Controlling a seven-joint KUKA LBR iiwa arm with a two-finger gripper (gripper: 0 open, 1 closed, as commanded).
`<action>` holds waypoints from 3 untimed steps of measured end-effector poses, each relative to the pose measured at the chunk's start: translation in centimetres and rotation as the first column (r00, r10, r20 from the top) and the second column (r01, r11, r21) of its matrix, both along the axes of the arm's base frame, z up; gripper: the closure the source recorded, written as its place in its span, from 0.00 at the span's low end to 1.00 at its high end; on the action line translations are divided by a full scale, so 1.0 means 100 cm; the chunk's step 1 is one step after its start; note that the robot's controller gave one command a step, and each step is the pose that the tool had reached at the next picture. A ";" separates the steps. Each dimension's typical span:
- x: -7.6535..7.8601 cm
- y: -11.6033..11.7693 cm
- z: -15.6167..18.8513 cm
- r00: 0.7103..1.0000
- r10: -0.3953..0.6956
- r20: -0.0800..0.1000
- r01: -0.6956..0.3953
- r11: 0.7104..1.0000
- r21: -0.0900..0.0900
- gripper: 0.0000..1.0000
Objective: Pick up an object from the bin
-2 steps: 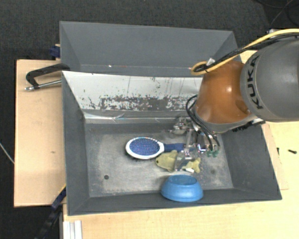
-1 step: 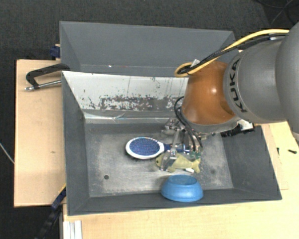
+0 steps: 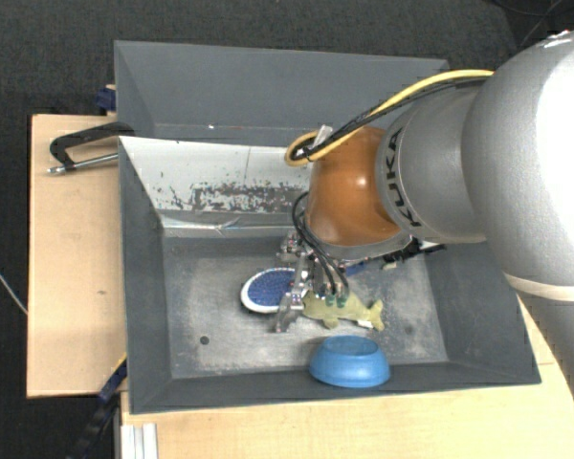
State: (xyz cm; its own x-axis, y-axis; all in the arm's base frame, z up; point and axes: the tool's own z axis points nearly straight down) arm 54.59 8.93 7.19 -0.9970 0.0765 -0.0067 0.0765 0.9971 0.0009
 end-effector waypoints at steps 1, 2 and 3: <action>0.001 0.000 0.001 1.000 0.001 -0.001 -0.001 1.000 0.000 0.00; 0.004 0.001 0.004 1.000 0.001 0.006 -0.001 1.000 0.002 1.00; 0.006 0.002 0.102 1.000 0.002 0.005 -0.002 1.000 0.003 1.00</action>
Offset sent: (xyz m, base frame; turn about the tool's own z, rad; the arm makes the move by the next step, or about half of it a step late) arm 0.0000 0.0000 0.0000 0.0000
